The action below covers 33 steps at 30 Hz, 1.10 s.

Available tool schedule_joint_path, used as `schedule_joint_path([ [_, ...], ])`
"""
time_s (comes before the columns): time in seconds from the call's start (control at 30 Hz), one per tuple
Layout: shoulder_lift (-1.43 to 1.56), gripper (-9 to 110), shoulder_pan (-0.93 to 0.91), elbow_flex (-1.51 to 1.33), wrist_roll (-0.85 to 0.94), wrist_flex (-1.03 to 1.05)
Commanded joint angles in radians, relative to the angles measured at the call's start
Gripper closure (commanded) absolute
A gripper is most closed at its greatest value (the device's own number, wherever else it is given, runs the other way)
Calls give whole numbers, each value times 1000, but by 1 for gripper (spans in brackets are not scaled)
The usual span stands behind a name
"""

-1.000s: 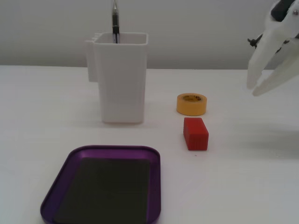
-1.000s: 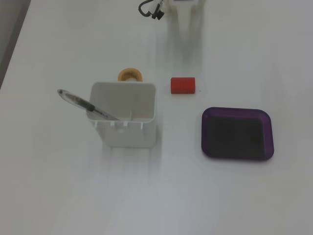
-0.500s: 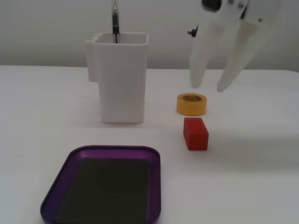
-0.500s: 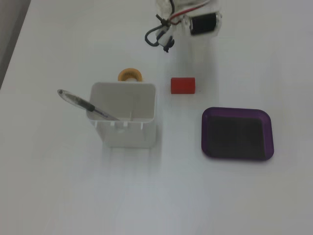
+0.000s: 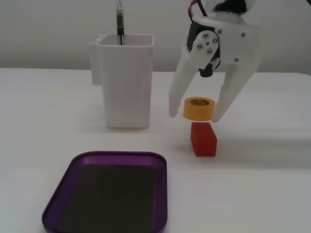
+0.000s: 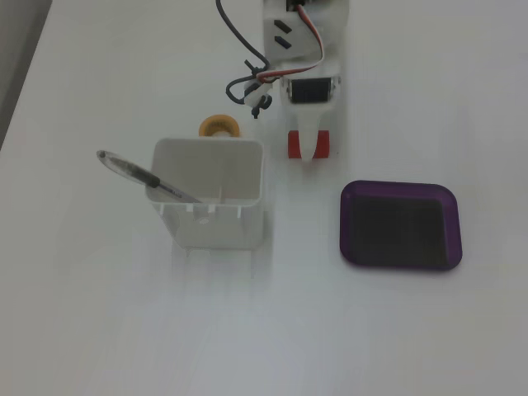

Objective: Pick up the red cube and place it in the box.

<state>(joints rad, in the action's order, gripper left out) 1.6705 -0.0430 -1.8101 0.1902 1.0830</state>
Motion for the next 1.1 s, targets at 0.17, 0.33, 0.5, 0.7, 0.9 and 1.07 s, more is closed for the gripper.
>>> schedule_joint_path([
  [0.17, 5, 80, -11, -127, -5, -117],
  [0.33, 5, 80, -8, -169, -25, -153],
  [0.5, 3, 81, -6, -170, -23, -166],
  [0.7, 3, 94, 9, -173, 32, -166],
  [0.9, 18, 102, 84, -172, 55, -156],
  [1.07, 95, 102, 140, -58, 132, -18],
])
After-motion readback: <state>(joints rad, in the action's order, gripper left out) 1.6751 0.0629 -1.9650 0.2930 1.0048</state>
